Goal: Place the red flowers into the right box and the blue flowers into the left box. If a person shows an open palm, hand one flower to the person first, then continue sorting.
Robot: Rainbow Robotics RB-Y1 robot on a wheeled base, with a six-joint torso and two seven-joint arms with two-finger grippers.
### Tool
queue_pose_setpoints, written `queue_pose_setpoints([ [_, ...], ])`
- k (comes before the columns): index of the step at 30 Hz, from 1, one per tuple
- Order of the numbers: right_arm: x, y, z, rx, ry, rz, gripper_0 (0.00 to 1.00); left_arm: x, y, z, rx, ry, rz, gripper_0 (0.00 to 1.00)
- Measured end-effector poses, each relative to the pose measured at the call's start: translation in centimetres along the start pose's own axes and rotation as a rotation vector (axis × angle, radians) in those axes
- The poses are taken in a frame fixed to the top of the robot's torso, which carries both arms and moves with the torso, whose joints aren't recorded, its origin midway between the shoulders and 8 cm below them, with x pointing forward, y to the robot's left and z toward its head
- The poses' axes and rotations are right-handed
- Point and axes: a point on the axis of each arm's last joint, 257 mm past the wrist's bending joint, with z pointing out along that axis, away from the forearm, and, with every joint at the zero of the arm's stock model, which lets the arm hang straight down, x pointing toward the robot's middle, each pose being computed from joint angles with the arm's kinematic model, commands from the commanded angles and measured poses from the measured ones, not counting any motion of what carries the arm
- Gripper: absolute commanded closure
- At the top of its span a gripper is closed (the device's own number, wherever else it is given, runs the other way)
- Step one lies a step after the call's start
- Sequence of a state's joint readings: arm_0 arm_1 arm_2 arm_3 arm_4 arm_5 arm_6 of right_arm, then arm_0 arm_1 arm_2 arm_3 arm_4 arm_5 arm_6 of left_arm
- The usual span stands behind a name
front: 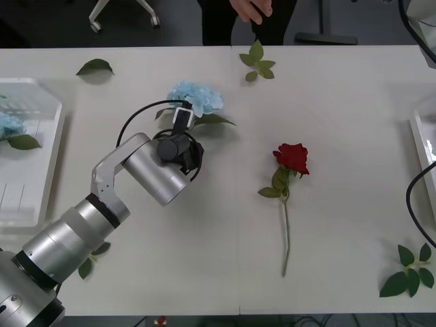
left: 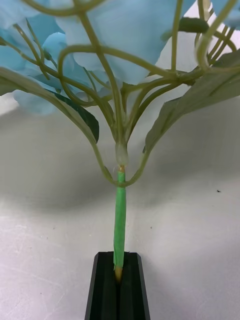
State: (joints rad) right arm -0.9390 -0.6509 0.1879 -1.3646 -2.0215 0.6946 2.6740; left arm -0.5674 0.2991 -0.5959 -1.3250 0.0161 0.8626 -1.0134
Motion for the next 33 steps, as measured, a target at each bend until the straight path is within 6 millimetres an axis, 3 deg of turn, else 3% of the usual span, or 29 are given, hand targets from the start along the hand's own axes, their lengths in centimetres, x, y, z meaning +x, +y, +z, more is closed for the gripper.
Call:
queue_pose_setpoints([
  [9, -0.5, 1.9, 0.0, -0.070, -0.011, 0.038, 0.05, 0.0, 0.0, 0.0, 0.000, 0.000, 0.000, 1.00],
  [17, 0.4, 3.4, -0.5, -0.135, 0.032, 0.025, 0.05, -0.1, -0.1, 0.0, 0.001, -0.002, 0.000, 1.00],
  [22, 2.6, 3.2, -2.4, -0.145, 0.197, -0.083, 0.06, -1.7, -0.1, -1.2, -0.004, -0.015, -0.016, 1.00],
  [26, 4.6, 2.9, -4.3, -0.072, 0.369, 0.170, 0.05, -4.0, 1.0, -3.0, -0.013, -0.022, -0.083, 1.00],
  [30, 8.2, 3.2, -6.4, -0.003, 0.553, 0.224, 0.06, -6.2, 3.1, -5.5, -0.014, -0.004, -0.128, 1.00],
  [33, 10.5, 3.6, -8.2, 0.027, 0.655, 0.205, 0.05, -7.8, 6.2, -7.9, -0.033, 0.010, -0.138, 1.00],
])
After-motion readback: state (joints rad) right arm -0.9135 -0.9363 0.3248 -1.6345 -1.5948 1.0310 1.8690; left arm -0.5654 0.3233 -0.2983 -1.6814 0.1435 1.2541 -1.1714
